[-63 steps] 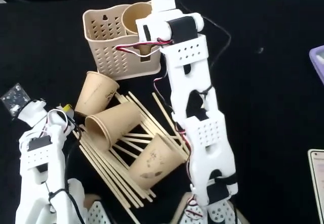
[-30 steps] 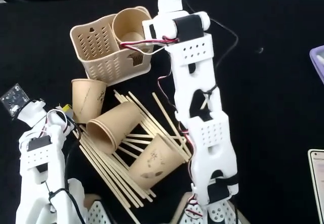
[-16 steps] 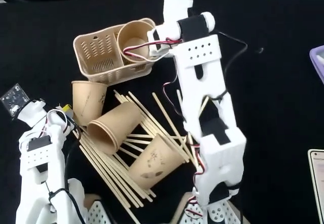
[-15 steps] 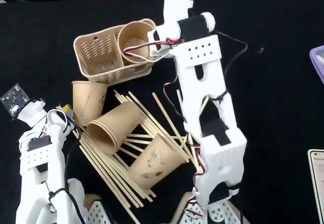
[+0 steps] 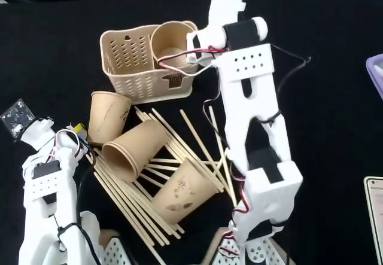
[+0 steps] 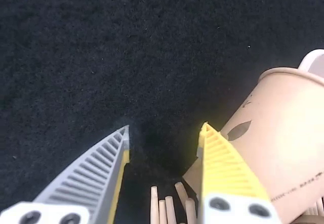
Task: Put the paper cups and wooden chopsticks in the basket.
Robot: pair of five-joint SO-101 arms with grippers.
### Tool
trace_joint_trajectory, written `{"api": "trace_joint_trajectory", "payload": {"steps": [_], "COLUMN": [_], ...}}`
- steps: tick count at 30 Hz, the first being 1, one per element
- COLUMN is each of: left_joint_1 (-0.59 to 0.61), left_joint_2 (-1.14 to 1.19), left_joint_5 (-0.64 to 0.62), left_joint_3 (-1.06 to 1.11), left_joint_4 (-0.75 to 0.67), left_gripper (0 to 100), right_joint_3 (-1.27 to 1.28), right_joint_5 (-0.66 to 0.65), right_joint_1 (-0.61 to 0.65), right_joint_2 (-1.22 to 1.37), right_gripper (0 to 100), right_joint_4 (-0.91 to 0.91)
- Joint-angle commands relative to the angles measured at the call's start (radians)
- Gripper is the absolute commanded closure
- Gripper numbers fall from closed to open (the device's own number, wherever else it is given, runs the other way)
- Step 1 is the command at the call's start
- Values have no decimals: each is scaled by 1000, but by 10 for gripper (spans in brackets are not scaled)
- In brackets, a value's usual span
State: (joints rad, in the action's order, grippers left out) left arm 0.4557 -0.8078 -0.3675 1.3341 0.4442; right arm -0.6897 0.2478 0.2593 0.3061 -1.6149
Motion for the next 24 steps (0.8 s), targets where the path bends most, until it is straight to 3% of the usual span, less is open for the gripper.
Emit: {"api": "trace_joint_trajectory", "payload": {"steps": [1,9,16,24], "left_joint_1": [8,7,7,7], "left_joint_2": [-21,-21,-21,-21], "left_joint_5": [-2,-2,-2,-2], "left_joint_3": [-10,-10,-10,-10], "left_joint_4": [-11,-11,-11,-11], "left_gripper": [777,777,777,777], "right_joint_3": [28,31,28,39], "right_joint_5": [2,-157,-242,-279], "right_joint_1": [-8,80,81,87], "right_joint_2": [-48,-105,-150,-329], "right_gripper": [985,807,798,798], "right_joint_4": [35,60,138,58]}}
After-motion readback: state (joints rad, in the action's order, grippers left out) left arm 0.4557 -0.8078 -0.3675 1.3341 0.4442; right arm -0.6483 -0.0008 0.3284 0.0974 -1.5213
